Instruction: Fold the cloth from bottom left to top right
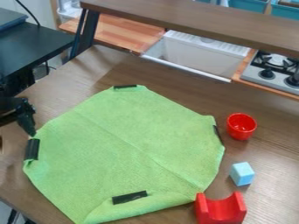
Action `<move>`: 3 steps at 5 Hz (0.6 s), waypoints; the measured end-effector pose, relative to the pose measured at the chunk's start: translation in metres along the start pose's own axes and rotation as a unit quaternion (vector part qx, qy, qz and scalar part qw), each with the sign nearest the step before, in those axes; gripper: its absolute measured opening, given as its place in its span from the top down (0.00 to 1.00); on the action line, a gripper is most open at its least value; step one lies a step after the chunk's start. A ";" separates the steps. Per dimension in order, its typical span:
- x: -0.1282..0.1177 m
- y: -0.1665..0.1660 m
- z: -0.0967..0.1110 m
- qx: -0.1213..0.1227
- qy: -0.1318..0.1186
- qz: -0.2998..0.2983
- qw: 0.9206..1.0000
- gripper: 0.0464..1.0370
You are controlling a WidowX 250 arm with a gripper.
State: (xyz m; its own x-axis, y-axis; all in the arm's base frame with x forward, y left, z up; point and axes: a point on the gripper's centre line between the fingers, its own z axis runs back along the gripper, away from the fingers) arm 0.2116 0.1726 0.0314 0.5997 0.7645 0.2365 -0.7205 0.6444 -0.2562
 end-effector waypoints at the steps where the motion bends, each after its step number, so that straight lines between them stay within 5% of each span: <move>1: -0.005 -0.009 -0.009 0.000 0.011 0.003 1.000 0.04; 3: -0.010 -0.016 -0.023 0.017 0.020 0.016 1.000 0.04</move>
State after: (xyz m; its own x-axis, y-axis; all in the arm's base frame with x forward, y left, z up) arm 0.2256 0.1550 0.0115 0.5897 0.7847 0.1909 -0.7503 0.6198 -0.2299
